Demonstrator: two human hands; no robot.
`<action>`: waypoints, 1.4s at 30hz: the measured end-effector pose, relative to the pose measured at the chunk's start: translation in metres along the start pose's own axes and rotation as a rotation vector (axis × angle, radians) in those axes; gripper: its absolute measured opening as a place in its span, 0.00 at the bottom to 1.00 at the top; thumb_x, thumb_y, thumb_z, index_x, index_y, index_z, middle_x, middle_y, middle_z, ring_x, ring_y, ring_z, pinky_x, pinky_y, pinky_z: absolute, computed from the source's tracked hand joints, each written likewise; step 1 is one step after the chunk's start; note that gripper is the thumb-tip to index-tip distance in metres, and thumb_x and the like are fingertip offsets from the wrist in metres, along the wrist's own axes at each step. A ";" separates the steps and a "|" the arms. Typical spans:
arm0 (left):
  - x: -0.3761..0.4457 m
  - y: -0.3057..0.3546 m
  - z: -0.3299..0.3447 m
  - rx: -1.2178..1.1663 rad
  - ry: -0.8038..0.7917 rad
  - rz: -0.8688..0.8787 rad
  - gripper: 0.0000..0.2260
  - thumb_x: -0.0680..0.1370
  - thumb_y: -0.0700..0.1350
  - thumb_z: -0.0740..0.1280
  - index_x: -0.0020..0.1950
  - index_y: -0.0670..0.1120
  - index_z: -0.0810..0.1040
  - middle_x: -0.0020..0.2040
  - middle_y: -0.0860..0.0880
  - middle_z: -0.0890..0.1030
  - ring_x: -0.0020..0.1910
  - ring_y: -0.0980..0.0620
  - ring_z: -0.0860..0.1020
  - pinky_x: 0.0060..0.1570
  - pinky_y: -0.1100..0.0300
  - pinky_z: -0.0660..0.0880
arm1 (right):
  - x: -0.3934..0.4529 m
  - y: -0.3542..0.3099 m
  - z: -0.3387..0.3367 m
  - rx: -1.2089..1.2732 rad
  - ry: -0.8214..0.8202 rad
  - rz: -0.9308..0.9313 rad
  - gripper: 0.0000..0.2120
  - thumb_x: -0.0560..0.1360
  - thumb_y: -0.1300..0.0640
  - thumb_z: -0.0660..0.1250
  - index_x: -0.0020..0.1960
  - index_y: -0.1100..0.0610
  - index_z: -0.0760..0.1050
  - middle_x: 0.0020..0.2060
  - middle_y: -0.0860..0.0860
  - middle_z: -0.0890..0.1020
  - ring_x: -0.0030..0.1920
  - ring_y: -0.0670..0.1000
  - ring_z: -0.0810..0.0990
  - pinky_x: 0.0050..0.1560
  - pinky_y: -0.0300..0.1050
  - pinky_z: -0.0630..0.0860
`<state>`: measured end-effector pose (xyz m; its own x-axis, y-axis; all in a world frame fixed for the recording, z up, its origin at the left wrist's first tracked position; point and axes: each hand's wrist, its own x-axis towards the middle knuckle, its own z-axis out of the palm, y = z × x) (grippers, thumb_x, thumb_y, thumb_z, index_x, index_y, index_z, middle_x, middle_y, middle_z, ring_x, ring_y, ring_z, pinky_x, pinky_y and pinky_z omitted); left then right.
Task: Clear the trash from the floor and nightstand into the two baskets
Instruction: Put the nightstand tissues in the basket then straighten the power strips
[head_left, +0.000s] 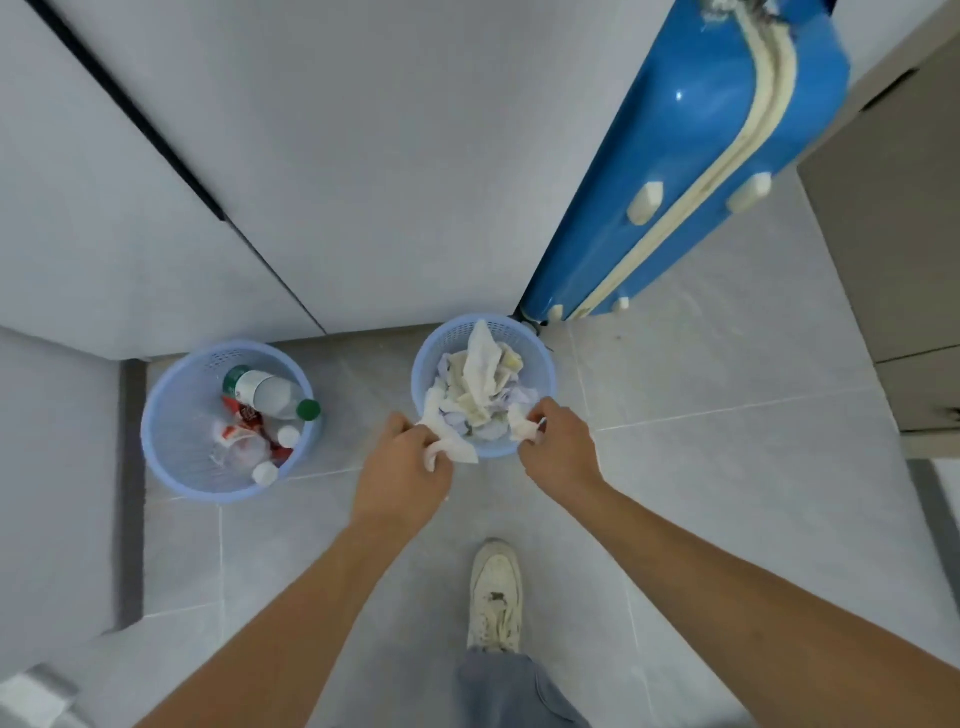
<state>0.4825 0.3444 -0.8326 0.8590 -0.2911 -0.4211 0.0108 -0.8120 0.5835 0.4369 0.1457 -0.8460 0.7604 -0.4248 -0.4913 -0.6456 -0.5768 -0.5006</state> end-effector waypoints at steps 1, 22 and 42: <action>0.014 0.002 0.013 0.025 -0.008 -0.008 0.06 0.78 0.43 0.67 0.51 0.44 0.83 0.50 0.52 0.70 0.36 0.54 0.71 0.42 0.60 0.70 | 0.016 0.006 0.004 -0.002 -0.008 0.005 0.08 0.72 0.64 0.69 0.50 0.59 0.74 0.46 0.56 0.78 0.42 0.54 0.77 0.38 0.44 0.70; 0.059 0.005 0.043 0.009 -0.018 -0.088 0.17 0.80 0.49 0.67 0.68 0.52 0.75 0.62 0.50 0.75 0.52 0.48 0.80 0.53 0.53 0.81 | 0.082 -0.004 0.020 -0.048 -0.199 -0.095 0.13 0.75 0.59 0.71 0.58 0.54 0.76 0.61 0.52 0.75 0.58 0.54 0.78 0.55 0.49 0.77; -0.342 -0.279 -0.230 -0.201 0.485 -0.520 0.08 0.78 0.55 0.64 0.57 0.63 0.73 0.46 0.61 0.78 0.44 0.63 0.77 0.41 0.70 0.70 | -0.305 -0.300 0.249 -0.117 -0.577 -0.743 0.12 0.75 0.61 0.71 0.50 0.45 0.76 0.50 0.40 0.75 0.50 0.40 0.76 0.49 0.29 0.69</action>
<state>0.3033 0.7865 -0.6913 0.8465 0.4003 -0.3511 0.5320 -0.6621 0.5278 0.3815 0.6221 -0.7238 0.8014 0.4716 -0.3679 0.0244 -0.6404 -0.7676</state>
